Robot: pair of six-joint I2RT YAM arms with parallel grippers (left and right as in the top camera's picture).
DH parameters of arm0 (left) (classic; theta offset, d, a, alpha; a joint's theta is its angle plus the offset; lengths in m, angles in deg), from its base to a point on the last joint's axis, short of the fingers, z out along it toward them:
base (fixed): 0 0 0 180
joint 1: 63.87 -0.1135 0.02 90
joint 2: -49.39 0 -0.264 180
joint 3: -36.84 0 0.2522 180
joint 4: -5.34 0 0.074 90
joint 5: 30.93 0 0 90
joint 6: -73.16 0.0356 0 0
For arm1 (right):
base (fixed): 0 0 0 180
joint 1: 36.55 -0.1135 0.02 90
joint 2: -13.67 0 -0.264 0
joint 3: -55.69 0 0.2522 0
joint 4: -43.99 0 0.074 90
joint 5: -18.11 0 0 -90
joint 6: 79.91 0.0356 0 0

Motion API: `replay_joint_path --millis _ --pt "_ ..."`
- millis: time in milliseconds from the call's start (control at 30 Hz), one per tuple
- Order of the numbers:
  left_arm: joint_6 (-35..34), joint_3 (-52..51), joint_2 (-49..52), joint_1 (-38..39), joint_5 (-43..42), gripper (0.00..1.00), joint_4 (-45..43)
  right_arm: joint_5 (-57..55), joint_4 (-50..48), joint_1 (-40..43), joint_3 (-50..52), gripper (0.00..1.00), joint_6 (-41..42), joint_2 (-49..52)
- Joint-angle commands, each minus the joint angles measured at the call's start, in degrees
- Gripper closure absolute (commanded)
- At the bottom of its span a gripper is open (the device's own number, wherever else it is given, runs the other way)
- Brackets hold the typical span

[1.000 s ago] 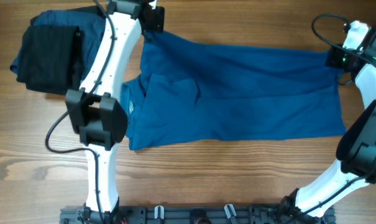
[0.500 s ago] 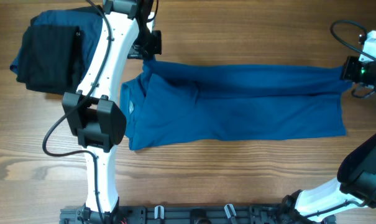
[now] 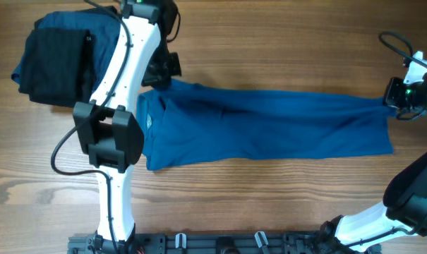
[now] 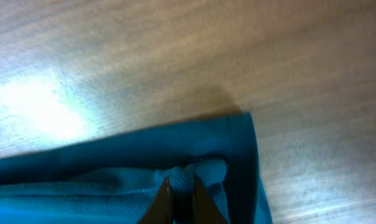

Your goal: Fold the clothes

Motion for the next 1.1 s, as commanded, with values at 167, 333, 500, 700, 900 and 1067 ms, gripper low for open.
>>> replay_joint_path --millis 167,333,500,700,900,1067 --pt "-1.55 -16.11 -12.2 0.31 1.01 0.96 -1.86 -3.15 5.33 0.52 0.46 0.96 3.1 -0.68" --pt "-2.69 -24.65 -24.3 0.33 0.66 0.96 -7.87 -3.17 7.72 0.52 0.7 0.96 4.81 -0.68" --pt "-2.69 -37.27 -24.92 0.81 -2.05 0.96 -17.53 -5.35 4.33 0.52 4.2 0.96 5.7 -0.63" --pt "-2.69 -52.72 -24.61 0.37 -3.41 0.96 -33.44 -10.99 -3.37 0.59 9.16 0.96 6.27 -0.63" --pt "-2.67 -57.18 -24.61 -1.84 -2.82 0.96 -37.13 -12.13 -5.68 2.03 9.22 0.96 6.12 0.26" --pt "-2.69 -58.69 -24.61 -4.79 -2.49 0.96 -37.44 -11.61 -6.05 2.05 9.22 0.96 6.14 3.72"
